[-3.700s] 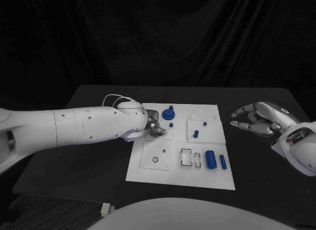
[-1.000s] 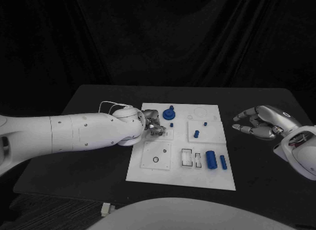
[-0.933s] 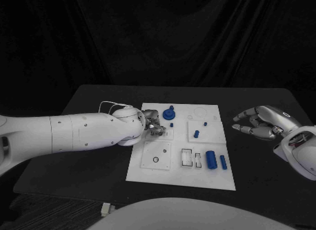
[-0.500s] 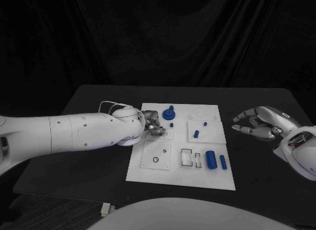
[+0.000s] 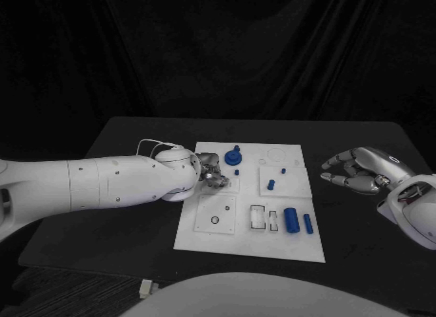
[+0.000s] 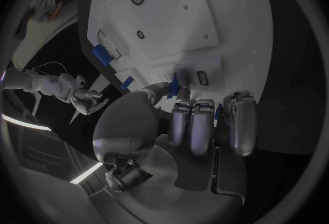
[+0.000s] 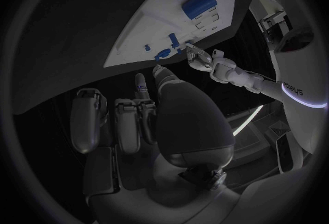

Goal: Assemble the parts on the task board

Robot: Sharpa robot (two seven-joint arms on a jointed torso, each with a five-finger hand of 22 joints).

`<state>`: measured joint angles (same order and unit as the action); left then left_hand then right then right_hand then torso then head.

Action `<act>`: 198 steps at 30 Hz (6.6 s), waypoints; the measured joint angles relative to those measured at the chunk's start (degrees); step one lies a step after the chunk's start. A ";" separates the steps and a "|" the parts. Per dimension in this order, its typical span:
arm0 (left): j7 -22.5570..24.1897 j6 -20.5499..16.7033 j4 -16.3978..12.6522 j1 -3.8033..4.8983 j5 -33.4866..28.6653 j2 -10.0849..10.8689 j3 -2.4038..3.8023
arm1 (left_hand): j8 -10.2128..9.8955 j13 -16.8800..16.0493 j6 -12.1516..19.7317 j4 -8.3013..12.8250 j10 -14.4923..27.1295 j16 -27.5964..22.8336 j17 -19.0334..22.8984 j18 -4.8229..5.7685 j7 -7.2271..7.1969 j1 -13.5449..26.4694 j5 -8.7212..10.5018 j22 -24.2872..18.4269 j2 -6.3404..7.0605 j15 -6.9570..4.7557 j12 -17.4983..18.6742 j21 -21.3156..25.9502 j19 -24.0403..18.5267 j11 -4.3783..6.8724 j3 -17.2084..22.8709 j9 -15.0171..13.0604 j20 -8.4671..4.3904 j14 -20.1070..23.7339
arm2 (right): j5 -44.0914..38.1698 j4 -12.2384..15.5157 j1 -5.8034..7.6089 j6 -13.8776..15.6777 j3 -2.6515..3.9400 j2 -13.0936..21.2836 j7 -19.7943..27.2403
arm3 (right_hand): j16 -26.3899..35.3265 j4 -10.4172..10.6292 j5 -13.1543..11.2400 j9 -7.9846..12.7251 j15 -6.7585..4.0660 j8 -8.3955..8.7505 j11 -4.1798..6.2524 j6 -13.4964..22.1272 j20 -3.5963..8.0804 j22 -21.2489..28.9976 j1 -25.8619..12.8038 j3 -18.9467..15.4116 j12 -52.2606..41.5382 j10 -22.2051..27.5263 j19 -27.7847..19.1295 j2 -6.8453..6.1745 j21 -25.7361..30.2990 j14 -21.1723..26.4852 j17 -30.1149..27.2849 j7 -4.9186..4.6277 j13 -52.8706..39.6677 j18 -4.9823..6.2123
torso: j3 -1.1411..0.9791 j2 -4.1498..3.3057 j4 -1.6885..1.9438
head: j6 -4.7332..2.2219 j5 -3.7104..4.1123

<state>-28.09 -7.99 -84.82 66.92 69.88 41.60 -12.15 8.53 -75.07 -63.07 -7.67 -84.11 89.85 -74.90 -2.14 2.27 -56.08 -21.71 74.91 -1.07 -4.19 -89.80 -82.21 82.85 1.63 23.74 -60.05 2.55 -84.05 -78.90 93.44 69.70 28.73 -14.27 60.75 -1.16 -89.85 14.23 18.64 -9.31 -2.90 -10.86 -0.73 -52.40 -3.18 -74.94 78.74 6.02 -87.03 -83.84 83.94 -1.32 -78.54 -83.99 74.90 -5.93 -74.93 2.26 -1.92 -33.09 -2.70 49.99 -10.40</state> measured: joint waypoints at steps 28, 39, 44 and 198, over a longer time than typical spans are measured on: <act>-1.08 0.97 -0.56 0.00 0.11 0.13 0.05 | 0.01 0.00 -0.33 -0.95 0.00 0.00 0.00 0.00 -0.32 1.02 0.76 0.00 0.38 0.00 0.00 0.22 0.00 0.00 -0.31 0.24 0.00 0.00 | 0.00 -0.11 -0.11 -0.62 0.00 -0.06 -0.22 | 0.22 -0.17 2.62 0.15 0.00 0.00 0.00 -0.27 0.00 0.01 0.43 0.79 0.21 0.00 0.00 0.43 0.56 0.00 0.00 -0.15 0.01 0.00 | -0.01 0.03 0.00 | 0.00 -0.05; -1.46 1.56 -0.61 0.00 0.12 0.17 0.04 | -0.49 0.00 -0.92 -4.48 0.00 0.00 0.00 0.00 -0.12 3.17 5.72 0.00 1.94 0.00 0.00 0.82 -0.20 0.00 -4.40 0.54 0.20 0.00 | 0.00 -0.14 -0.19 -0.83 0.00 -0.13 -0.31 | 0.46 -0.40 3.05 0.17 0.00 0.00 0.00 -0.42 0.00 0.02 0.43 1.02 0.44 0.00 0.00 0.43 1.00 0.00 0.00 0.00 0.02 0.00 | -0.01 0.01 0.01 | 0.00 -0.14; -1.46 1.68 -0.60 0.01 0.13 0.18 0.07 | -0.76 0.00 -1.05 -6.49 0.00 0.00 0.00 0.00 -0.01 3.53 9.46 0.00 1.81 0.00 0.00 0.95 -0.20 0.00 -7.15 0.59 0.20 0.00 | 0.00 -0.15 -0.20 -0.93 0.00 -0.15 -0.36 | 0.46 -0.40 3.05 0.20 0.00 0.00 0.00 -0.42 0.00 0.02 0.43 1.02 0.44 0.00 0.00 0.43 1.00 0.00 0.00 -0.01 0.02 -0.01 | 0.00 -0.01 0.01 | 0.00 -0.15; -4.94 18.19 7.33 12.27 -13.46 -2.60 -0.18 | -1.90 0.00 2.38 -6.67 0.00 0.00 0.00 0.01 0.69 -4.41 13.38 0.04 -4.71 0.42 0.00 2.50 0.82 -0.41 -25.39 -1.10 0.44 0.00 | 0.00 0.21 -0.63 -2.18 0.02 0.03 -1.80 | 0.88 -1.43 6.33 0.42 0.00 0.22 0.00 -0.62 0.00 0.01 1.42 3.32 0.66 0.00 0.00 0.49 2.05 0.00 0.00 -0.21 0.02 0.00 | 0.06 -0.18 -0.21 | 0.00 0.85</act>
<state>-33.03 10.20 -77.49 79.19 56.41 39.00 -12.33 6.62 -75.07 -60.69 -14.35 -84.11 89.85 -74.91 -2.14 2.96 -60.49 -8.33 74.94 -5.78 -3.77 -89.80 -79.71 83.67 1.22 -1.65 -61.15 2.99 -84.05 -78.90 93.65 69.08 26.56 -14.25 60.78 -2.95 -88.97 12.80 24.97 -8.88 -2.90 -10.64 -0.73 -53.02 -3.18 -74.93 80.15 9.34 -86.37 -83.83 83.94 -0.84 -76.49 -83.99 74.91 -6.14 -74.91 2.26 -1.86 -33.27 -2.91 49.99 -9.55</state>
